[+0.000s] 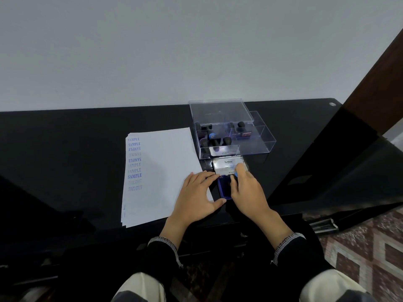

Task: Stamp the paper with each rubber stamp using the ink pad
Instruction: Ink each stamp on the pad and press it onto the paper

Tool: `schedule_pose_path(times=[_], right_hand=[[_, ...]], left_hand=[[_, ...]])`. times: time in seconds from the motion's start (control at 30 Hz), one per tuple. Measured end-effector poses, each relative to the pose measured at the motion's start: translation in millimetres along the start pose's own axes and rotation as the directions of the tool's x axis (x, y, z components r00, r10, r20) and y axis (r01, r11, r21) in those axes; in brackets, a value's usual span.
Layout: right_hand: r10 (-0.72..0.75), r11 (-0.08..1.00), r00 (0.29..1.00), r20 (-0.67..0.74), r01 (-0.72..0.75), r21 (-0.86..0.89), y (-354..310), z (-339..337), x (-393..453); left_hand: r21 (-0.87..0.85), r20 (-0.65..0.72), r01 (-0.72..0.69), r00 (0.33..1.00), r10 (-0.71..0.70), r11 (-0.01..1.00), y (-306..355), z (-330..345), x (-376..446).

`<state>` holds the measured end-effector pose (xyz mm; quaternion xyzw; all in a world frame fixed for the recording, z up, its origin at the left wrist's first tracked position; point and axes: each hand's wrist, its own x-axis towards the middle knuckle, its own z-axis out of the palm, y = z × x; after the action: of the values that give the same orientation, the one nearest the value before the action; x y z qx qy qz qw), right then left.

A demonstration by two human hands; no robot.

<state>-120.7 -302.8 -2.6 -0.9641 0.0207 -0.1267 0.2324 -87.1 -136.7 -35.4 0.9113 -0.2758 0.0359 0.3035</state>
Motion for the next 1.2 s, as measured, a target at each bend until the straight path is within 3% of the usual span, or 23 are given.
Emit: schedule_pose_path(times=[0.1,0.3,0.47,0.7,0.97,1.2], right_hand=[[-0.008,0.998,1.000,-0.004,0.007,-0.065,-0.8,1.9,-0.7],[0.004,0.996,1.000,-0.011,-0.003,0.093,1.7,0.0,-1.4],[-0.025,0.998,1.000,-0.013,0.024,-0.061,-3.3,1.0,-4.1],[0.023,0.994,1.000,-0.004,-0.022,0.111,-1.3,-1.8,-1.6],[-0.033,0.991,0.999,-0.022,0.030,-0.133,-8.7,0.5,-3.9],[0.014,0.999,1.000,-0.010,-0.014,0.048,-2.2,0.1,-1.8]], left_hand=[[0.001,0.002,0.004,1.000,-0.004,1.000,0.1,-0.3,-0.2],[0.008,0.000,0.003,1.000,-0.003,1.000,0.6,0.0,-0.3],[0.001,0.001,0.006,1.000,-0.006,1.000,0.4,-0.7,-0.2],[0.001,0.006,0.010,1.000,-0.010,1.000,1.8,-1.4,-0.8],[-0.004,0.002,0.010,1.000,-0.010,1.000,2.2,-2.1,-1.1],[-0.016,0.003,0.014,1.000,-0.013,1.000,1.4,-1.5,-0.5]])
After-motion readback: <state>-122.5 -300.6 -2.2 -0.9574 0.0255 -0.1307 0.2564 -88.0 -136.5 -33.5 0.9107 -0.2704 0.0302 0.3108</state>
